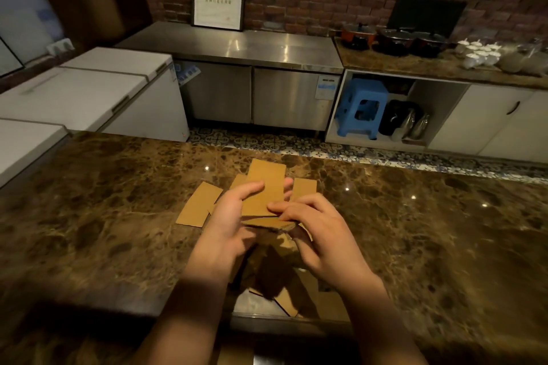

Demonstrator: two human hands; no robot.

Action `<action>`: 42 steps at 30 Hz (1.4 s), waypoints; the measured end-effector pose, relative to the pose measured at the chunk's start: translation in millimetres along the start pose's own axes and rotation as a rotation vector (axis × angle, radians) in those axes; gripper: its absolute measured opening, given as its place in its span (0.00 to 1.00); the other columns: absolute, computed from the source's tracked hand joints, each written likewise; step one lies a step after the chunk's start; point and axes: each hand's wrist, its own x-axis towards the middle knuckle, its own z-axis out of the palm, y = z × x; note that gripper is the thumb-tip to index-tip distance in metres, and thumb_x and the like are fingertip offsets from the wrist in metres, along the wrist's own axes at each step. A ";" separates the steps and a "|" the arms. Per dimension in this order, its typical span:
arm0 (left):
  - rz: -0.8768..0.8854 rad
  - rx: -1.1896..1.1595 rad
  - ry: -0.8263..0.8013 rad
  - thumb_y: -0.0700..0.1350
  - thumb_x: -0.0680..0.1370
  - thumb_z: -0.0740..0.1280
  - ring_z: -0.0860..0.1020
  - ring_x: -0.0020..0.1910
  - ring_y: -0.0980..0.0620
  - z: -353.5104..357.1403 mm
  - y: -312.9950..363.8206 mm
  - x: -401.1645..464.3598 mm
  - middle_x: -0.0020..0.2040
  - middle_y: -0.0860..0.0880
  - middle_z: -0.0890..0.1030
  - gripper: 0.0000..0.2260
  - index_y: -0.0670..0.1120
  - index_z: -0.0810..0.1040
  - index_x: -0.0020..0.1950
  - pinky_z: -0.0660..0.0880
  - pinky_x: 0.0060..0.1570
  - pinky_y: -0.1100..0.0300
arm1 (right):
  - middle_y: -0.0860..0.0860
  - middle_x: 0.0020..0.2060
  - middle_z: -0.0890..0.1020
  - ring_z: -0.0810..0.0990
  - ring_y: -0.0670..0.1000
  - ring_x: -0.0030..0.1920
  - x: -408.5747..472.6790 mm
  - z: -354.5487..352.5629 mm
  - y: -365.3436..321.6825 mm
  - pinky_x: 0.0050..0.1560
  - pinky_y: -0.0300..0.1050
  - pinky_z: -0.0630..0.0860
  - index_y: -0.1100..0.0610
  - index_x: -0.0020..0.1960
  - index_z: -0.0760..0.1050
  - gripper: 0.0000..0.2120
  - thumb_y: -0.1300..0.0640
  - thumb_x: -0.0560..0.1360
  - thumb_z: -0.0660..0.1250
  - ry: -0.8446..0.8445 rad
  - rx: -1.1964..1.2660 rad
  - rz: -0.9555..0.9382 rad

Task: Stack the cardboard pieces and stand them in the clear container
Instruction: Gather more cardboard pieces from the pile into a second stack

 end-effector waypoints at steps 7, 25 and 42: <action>0.366 0.020 0.107 0.55 0.85 0.54 0.83 0.57 0.46 12.0 -1.4 3.5 0.59 0.45 0.85 0.15 0.54 0.71 0.69 0.72 0.64 0.42 | 0.46 0.51 0.87 0.86 0.47 0.51 5.2 -6.1 -2.4 0.43 0.43 0.82 0.47 0.60 0.77 0.12 0.50 0.78 0.66 0.456 1.101 0.734; 0.240 0.201 -0.009 0.66 0.73 0.64 0.83 0.53 0.41 11.2 -31.9 5.3 0.54 0.42 0.86 0.24 0.48 0.85 0.54 0.82 0.42 0.49 | 0.48 0.46 0.88 0.87 0.48 0.46 -4.6 -22.5 27.4 0.41 0.41 0.82 0.50 0.53 0.82 0.06 0.56 0.79 0.68 0.625 0.798 0.894; 0.295 0.368 -0.058 0.43 0.73 0.69 0.85 0.48 0.46 2.5 -34.1 12.2 0.50 0.43 0.87 0.13 0.44 0.82 0.57 0.82 0.42 0.54 | 0.54 0.47 0.88 0.87 0.51 0.46 -5.3 -22.2 28.6 0.46 0.49 0.85 0.57 0.53 0.83 0.09 0.60 0.81 0.63 0.664 1.192 1.035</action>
